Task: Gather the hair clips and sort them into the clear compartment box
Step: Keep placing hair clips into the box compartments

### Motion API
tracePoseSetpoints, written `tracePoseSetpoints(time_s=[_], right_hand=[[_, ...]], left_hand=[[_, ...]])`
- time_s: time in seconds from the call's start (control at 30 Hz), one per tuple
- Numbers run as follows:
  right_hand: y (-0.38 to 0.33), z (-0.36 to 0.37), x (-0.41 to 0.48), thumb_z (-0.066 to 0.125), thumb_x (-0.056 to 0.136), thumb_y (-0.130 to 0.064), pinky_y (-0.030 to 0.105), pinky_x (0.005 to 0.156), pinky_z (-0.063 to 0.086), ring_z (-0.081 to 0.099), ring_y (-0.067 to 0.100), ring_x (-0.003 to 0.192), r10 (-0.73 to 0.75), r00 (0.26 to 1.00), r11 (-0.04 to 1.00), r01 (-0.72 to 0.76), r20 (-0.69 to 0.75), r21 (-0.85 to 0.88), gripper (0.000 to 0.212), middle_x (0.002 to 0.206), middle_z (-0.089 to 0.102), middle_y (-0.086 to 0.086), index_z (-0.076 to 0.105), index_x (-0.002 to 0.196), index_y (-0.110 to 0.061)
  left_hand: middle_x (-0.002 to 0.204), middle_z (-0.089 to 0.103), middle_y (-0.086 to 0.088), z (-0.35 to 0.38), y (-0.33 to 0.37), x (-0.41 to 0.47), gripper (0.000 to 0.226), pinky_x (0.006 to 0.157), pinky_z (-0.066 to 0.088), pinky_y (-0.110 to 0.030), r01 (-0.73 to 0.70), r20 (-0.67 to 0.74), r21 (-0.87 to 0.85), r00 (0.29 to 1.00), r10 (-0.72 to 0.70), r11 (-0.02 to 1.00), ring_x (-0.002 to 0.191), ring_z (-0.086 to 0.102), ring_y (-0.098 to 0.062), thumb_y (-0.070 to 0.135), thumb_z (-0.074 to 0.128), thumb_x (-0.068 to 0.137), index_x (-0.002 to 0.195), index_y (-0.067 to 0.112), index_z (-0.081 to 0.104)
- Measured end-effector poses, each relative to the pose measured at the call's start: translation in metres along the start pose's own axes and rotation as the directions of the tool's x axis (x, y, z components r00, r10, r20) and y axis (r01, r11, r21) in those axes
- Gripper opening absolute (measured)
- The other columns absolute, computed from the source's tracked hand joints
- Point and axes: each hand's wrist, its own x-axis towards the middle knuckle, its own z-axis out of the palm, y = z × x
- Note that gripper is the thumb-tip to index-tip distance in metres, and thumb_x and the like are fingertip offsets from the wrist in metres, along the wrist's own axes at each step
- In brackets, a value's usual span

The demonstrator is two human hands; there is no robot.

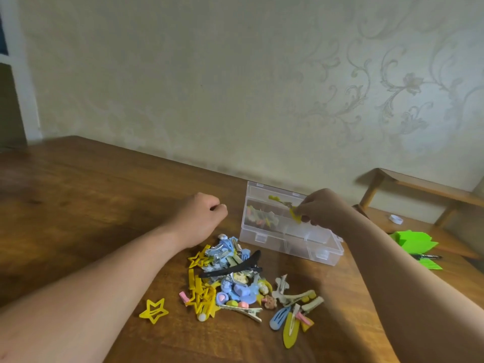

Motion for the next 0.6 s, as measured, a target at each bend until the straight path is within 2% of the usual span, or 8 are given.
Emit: tracePoseSetpoints(time_s=[0.2,0.27,0.33,0.4,0.47,0.5,0.53,0.6], right_hand=[[-0.012,-0.002,-0.012,0.074,0.094,-0.02,0.02,0.04,0.039,0.054,0.019,0.06,-0.112,0.992,0.992,0.114,-0.051,0.056,0.019,0.072,0.073,0.006,0.078,0.081,-0.007],[-0.025,-0.001,-0.021,0.073,0.096,-0.025,0.021,0.043,0.041,0.055,0.018,0.06,-0.19,0.98,0.98,0.193,-0.064,0.05,0.019,0.075,0.075,0.006,0.079,0.083,-0.012],[-0.039,0.002,-0.03,0.073,0.096,-0.029,0.023,0.045,0.04,0.054,0.014,0.056,-0.279,0.958,0.958,0.283,-0.062,0.054,0.021,0.073,0.075,0.004,0.079,0.083,-0.015],[-0.054,0.009,-0.042,0.074,0.096,-0.031,0.02,0.043,0.04,0.052,0.007,0.049,-0.351,0.935,0.934,0.353,-0.04,0.059,0.021,0.064,0.07,-0.006,0.078,0.08,-0.017],[-0.066,0.019,-0.051,0.075,0.095,-0.033,0.018,0.049,0.044,0.055,0.003,0.051,-0.424,0.906,0.905,0.424,-0.001,0.008,0.022,0.061,0.069,-0.011,0.076,0.075,-0.023],[-0.071,0.024,-0.055,0.075,0.095,-0.034,0.015,0.05,0.043,0.056,0.0,0.051,-0.453,0.891,0.891,0.454,0.024,-0.019,0.022,0.061,0.068,-0.013,0.074,0.074,-0.024],[-0.076,0.028,-0.059,0.075,0.095,-0.033,0.013,0.049,0.042,0.056,-0.002,0.052,-0.476,0.878,0.877,0.478,0.05,-0.044,0.022,0.062,0.068,-0.013,0.073,0.075,-0.025],[-0.079,0.032,-0.065,0.074,0.095,-0.031,0.014,0.051,0.042,0.057,-0.001,0.057,-0.498,0.863,0.859,0.504,0.088,-0.088,0.018,0.069,0.069,-0.011,0.074,0.079,-0.022]], left_hand=[[0.08,0.067,-0.022,0.0,0.001,0.0,0.048,0.059,0.036,-0.033,0.002,0.011,-0.035,1.0,-0.002,0.999,0.058,0.049,-0.019,0.039,0.053,0.107,0.082,-0.001,0.063],[0.077,0.062,-0.011,-0.002,-0.001,0.0,0.043,0.063,0.04,-0.034,-0.008,-0.026,-0.115,1.0,0.005,0.993,0.064,0.052,-0.017,0.044,0.054,0.107,0.088,0.006,0.063],[0.103,0.064,0.003,-0.004,0.0,-0.002,0.029,0.078,0.048,-0.035,-0.023,-0.096,-0.216,0.995,0.002,0.976,0.091,0.061,-0.015,0.049,0.057,0.106,0.115,0.022,0.062],[0.142,0.048,0.005,-0.007,0.002,-0.004,0.052,0.103,0.048,-0.041,-0.038,-0.145,-0.282,0.989,-0.004,0.959,0.128,0.053,-0.018,0.047,0.064,0.104,0.15,0.043,0.041],[0.159,0.028,0.018,-0.006,0.0,-0.006,0.076,0.119,0.04,-0.044,-0.12,-0.178,-0.232,0.981,0.079,0.965,0.147,0.037,-0.017,0.039,0.07,0.102,0.159,0.059,0.024],[0.161,0.029,0.019,-0.006,-0.001,-0.006,0.073,0.12,0.038,-0.044,-0.185,-0.192,-0.153,0.969,0.154,0.971,0.146,0.039,-0.016,0.038,0.069,0.102,0.159,0.058,0.028],[0.158,0.041,0.013,-0.005,-0.004,-0.005,0.059,0.119,0.042,-0.047,-0.243,-0.21,-0.062,0.951,0.226,0.968,0.14,0.048,-0.017,0.041,0.066,0.103,0.155,0.053,0.041],[0.128,0.07,0.008,-0.004,-0.005,-0.003,0.027,0.104,0.052,-0.046,-0.283,-0.222,0.092,0.929,0.297,0.955,0.111,0.065,-0.019,0.043,0.059,0.104,0.129,0.038,0.069]])
